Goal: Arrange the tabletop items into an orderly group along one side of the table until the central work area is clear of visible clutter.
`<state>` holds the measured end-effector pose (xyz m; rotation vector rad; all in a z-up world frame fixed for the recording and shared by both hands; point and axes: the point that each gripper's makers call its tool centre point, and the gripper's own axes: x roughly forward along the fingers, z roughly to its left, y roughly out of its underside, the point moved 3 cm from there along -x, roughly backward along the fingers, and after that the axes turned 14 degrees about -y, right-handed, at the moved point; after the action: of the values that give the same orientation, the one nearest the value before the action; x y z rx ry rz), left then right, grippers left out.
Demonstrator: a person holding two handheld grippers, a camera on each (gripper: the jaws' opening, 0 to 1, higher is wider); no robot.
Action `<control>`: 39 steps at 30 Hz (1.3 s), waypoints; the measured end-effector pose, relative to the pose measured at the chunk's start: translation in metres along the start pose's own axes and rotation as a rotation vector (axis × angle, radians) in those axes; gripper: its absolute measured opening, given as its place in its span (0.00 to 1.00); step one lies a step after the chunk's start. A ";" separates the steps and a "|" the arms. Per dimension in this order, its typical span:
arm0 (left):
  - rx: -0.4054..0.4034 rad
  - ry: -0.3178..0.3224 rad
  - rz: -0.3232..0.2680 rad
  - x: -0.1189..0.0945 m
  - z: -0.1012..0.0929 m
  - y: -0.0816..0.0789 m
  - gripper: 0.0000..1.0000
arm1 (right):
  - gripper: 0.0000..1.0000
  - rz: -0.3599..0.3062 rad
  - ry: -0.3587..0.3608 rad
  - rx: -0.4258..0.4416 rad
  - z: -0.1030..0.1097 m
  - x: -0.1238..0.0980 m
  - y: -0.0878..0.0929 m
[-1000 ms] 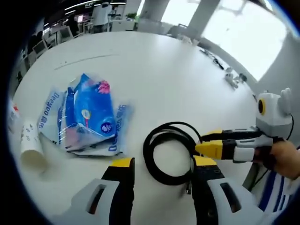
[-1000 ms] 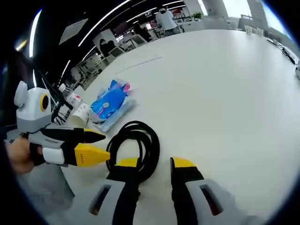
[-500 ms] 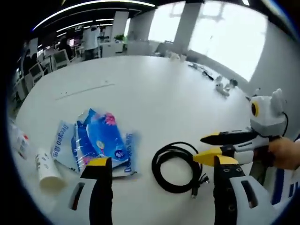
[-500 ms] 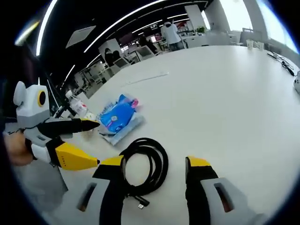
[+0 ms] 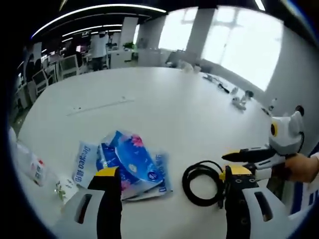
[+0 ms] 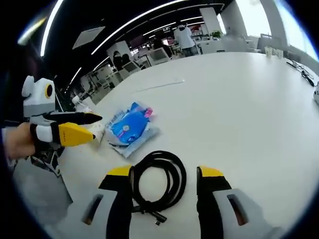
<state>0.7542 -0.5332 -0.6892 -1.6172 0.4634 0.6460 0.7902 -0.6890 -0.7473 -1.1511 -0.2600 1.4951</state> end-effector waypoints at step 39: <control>-0.064 -0.039 0.011 0.008 0.074 -0.015 0.77 | 0.44 0.029 -0.115 -0.142 0.052 0.058 -0.024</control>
<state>0.7587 -0.4576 -0.6880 -1.6606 0.4273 0.7051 0.7752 -0.6104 -0.7335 -1.1862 -0.4364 1.5912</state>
